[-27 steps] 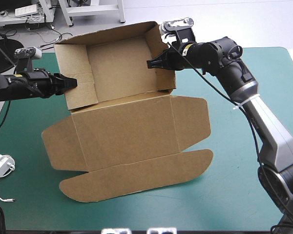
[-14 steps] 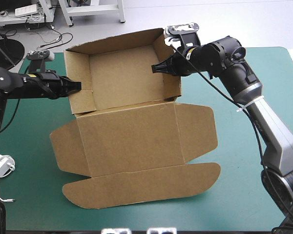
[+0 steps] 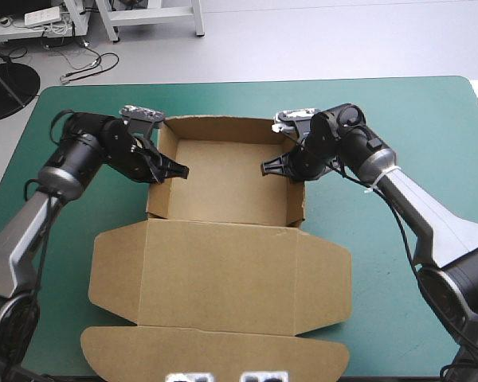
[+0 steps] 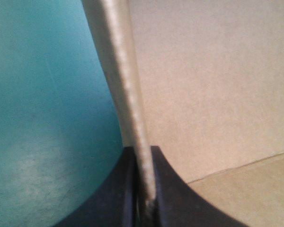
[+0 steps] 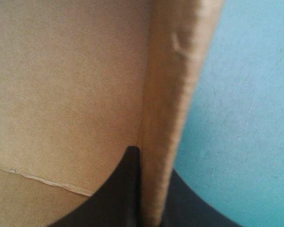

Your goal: Fold the box

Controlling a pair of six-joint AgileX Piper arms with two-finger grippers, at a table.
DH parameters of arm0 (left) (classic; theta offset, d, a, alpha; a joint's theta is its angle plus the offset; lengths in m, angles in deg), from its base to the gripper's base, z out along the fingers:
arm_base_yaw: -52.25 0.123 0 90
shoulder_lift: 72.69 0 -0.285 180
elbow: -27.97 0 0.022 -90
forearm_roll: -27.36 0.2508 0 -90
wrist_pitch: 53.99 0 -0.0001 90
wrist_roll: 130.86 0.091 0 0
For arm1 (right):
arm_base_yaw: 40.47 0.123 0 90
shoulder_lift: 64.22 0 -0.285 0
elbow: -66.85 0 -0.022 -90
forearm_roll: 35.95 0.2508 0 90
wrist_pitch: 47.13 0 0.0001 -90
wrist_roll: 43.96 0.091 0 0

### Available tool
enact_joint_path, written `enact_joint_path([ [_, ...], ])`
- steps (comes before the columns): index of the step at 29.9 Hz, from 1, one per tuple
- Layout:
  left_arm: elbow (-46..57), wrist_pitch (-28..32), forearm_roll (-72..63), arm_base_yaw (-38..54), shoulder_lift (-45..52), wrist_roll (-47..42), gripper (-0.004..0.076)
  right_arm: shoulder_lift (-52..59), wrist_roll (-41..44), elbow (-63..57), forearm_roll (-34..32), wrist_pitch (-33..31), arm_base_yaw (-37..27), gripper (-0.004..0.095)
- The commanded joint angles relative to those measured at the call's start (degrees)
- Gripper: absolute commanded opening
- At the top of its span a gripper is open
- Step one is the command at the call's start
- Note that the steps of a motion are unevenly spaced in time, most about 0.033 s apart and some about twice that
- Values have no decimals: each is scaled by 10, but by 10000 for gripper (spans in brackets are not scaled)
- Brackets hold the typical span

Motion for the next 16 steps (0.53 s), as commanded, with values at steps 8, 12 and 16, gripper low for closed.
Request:
enact_joint_path([
  [8,-22,21,-47,-31,-79,-1,-9,-23,-2,-17,74,71,6,-15],
  [12,-22,19,-19,-31,-90,-5,-9,-36,-3,-17,56,71,6,-14],
  [16,-22,7,20,-31,-90,0,-5,-37,-3,-14,16,46,7,17],
])
